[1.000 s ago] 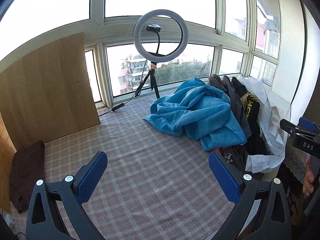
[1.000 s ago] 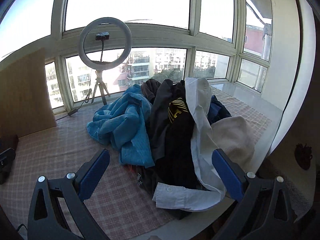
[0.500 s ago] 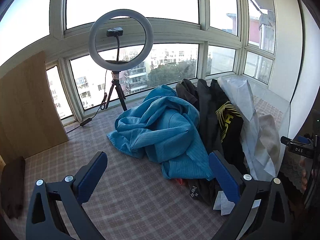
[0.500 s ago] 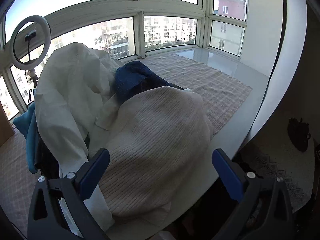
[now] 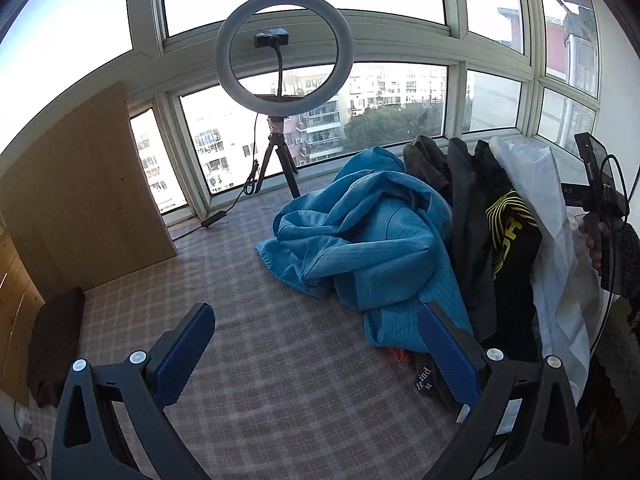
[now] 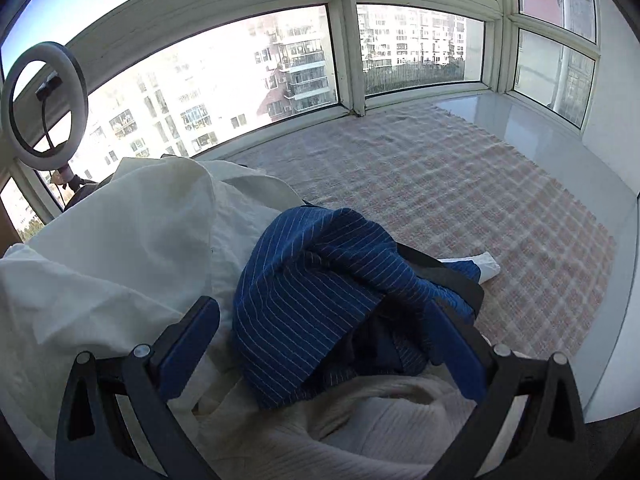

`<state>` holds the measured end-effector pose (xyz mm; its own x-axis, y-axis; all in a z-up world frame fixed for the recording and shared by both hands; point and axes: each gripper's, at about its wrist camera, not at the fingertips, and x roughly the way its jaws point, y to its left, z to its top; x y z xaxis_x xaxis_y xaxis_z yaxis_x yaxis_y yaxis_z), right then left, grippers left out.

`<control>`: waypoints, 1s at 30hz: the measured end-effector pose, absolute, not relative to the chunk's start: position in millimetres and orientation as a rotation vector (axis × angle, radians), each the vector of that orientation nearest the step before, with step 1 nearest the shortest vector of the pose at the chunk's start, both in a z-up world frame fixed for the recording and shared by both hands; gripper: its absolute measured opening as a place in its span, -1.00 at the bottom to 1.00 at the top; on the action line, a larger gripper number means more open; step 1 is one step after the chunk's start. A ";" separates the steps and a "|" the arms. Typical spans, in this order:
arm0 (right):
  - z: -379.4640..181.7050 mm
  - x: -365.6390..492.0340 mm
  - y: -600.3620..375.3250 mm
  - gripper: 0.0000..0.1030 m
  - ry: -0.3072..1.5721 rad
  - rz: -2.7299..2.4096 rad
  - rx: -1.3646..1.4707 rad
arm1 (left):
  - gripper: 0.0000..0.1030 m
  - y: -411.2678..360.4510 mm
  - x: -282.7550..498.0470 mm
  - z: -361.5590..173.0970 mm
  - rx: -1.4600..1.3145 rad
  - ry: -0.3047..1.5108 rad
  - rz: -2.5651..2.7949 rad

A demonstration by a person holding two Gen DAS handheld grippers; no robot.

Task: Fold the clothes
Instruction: 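Reach the right tool into the clothes pile and grasp the blue striped shorts, then lift the blue striped shorts with the right tool and lower them onto the bed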

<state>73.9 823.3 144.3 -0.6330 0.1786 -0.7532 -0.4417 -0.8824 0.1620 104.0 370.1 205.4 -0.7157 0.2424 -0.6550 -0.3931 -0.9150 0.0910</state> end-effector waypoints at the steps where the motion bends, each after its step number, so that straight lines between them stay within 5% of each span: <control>1: 138.1 68.9 825.8 0.74 0.532 2.542 -1.142 | 0.98 364.8 101.4 203.8 -0.970 0.313 2.620; 2: 133.3 66.6 828.2 0.53 0.600 2.571 -1.171 | 0.98 359.7 99.4 202.8 -0.986 0.303 2.626; 4: 130.2 68.0 836.4 -0.36 0.726 2.584 -1.196 | 0.98 349.9 97.1 202.4 -1.008 0.279 2.636; 7: 142.7 83.7 846.0 -0.87 0.781 2.623 -1.144 | 0.98 335.1 97.2 205.4 -1.006 0.262 2.653; 12: 199.3 122.4 850.3 -0.97 0.805 2.694 -0.925 | 0.98 302.6 95.0 213.6 -0.990 0.233 2.680; 16: 264.7 138.7 828.1 -0.97 0.743 2.766 -0.815 | 0.98 268.8 92.7 221.3 -0.953 0.186 2.700; 18: 278.9 128.1 799.1 -0.91 0.518 2.720 -0.934 | 0.98 252.0 91.5 223.7 -0.936 0.162 2.703; 20: 270.9 116.4 784.4 -0.22 0.375 2.591 -0.989 | 0.98 236.5 88.3 224.7 -0.945 0.142 2.696; 21: 260.3 109.1 786.6 0.44 0.364 2.526 -0.999 | 0.98 229.5 86.4 225.0 -0.959 0.137 2.696; 22: 245.8 99.1 795.6 0.56 0.369 2.464 -1.012 | 0.98 223.3 86.1 225.7 -0.962 0.139 2.698; 30: 136.1 61.5 874.8 0.52 0.735 2.270 -1.190 | 0.98 194.6 84.4 224.3 -1.004 0.153 2.789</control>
<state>61.5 874.8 136.1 -0.5128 0.1570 -0.8440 -0.6218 -0.7458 0.2390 84.4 194.6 224.3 -0.7578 0.1275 -0.6399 -0.1966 -0.9798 0.0376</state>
